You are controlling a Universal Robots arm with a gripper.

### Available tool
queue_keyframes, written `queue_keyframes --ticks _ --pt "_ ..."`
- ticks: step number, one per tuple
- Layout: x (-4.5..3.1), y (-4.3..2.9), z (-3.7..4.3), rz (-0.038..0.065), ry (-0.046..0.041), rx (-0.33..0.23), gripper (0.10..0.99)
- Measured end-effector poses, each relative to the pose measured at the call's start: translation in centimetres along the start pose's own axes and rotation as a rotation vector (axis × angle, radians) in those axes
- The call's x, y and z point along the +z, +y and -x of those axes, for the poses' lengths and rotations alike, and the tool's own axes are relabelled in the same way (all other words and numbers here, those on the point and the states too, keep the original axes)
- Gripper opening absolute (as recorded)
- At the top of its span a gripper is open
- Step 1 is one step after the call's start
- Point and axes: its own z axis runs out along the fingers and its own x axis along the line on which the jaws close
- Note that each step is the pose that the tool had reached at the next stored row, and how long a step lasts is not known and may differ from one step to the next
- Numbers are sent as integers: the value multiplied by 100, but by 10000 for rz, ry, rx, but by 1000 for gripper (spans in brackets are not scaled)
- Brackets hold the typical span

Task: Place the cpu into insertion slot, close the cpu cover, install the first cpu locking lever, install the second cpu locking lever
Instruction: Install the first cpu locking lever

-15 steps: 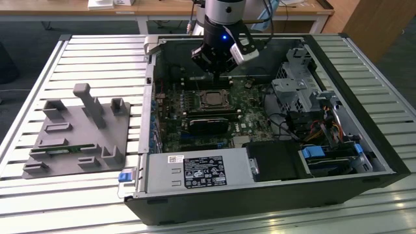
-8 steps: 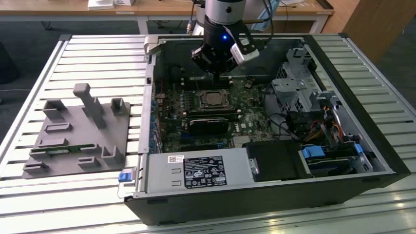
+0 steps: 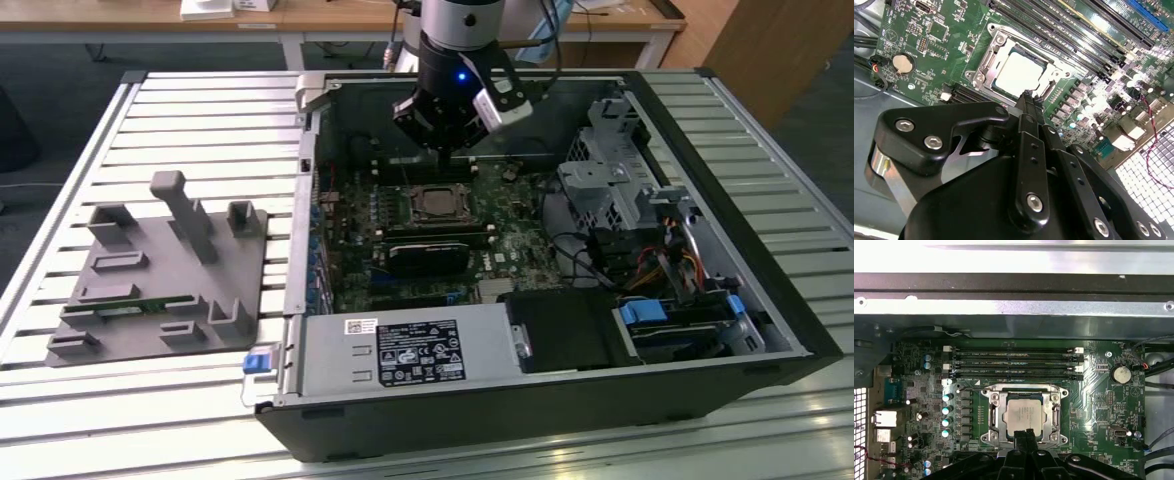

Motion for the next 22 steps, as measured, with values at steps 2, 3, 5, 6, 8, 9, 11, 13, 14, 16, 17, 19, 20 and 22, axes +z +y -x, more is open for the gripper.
queue_keyframes --ticks 2,3,5,6,8,9,11,13,14,16,17,19,20,22 --pt "0 0 0 0 1 -20 106" --pt "0 0 0 -1 1 -26 106" --pt "0 0 0 -1 2 -38 106" --pt "0 0 0 0 2 -44 106" --pt "0 0 0 0 2 -51 106" --pt "0 0 0 0 2 -54 106" --pt "0 0 -1 -1 2 -56 106" --pt "0 0 -4 -1 2 -56 106" --pt "0 0 -9 0 2 -56 106" --pt "0 0 -23 0 2 -56 106" --pt "1 0 -30 0 2 -56 106" --pt "1 -1 -59 0 1 -56 106" --pt "1 -1 -75 0 1 -56 106" --pt "1 -1 -110 0 0 -57 106"
